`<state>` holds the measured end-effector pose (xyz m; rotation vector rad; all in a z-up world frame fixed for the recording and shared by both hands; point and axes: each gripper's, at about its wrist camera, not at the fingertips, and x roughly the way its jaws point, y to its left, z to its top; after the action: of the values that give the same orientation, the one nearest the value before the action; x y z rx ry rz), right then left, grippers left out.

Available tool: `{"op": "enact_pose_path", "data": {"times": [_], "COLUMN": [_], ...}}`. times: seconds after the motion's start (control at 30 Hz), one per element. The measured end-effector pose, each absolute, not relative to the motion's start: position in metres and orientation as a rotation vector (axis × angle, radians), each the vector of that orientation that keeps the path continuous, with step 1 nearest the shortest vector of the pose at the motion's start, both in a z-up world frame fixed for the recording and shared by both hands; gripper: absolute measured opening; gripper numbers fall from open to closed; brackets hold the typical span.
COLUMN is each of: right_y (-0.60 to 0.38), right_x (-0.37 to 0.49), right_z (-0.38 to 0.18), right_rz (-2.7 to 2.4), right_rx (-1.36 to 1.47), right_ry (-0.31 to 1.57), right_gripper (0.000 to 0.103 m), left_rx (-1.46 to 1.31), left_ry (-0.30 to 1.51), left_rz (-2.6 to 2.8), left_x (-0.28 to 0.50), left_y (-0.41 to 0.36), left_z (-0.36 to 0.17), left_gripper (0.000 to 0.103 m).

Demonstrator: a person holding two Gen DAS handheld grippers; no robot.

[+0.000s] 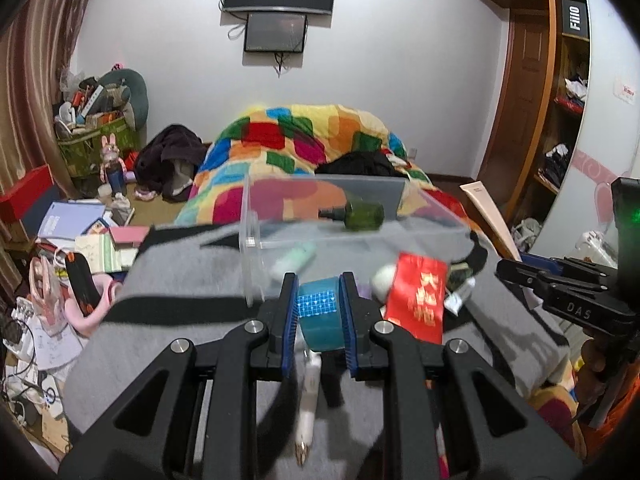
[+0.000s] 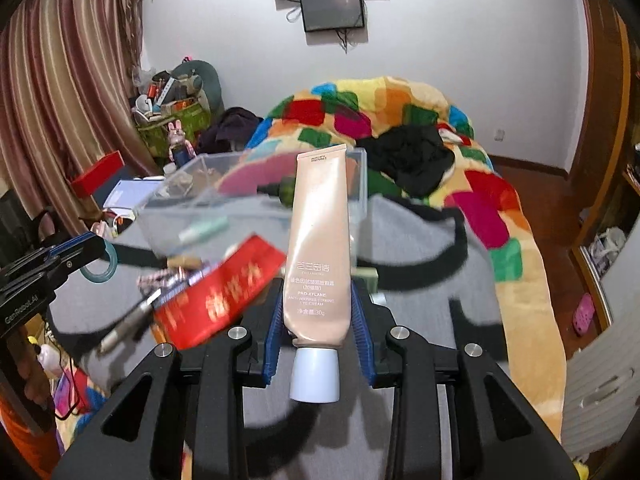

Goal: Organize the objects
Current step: 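Grasp and drop blue tape into bin with left tool while right tool drops beige tube in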

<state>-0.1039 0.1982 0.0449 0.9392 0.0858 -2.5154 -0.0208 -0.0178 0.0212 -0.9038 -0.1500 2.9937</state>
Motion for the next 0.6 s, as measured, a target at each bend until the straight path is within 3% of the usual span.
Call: {"op": "enact_pose_path", "data": {"times": [0.6], "right_y": [0.143], "right_x": [-0.179], "right_z": [0.057], "right_rz": [-2.48], "right_rx": [0.908], "right_ry": [0.101], "right_gripper": [0.029], "left_rx": [-0.891], "left_ry": [-0.157], "left_rz": [3.062], "left_x": [-0.1], "left_y": [-0.042], "left_z": [0.044], "left_gripper": [0.02]}}
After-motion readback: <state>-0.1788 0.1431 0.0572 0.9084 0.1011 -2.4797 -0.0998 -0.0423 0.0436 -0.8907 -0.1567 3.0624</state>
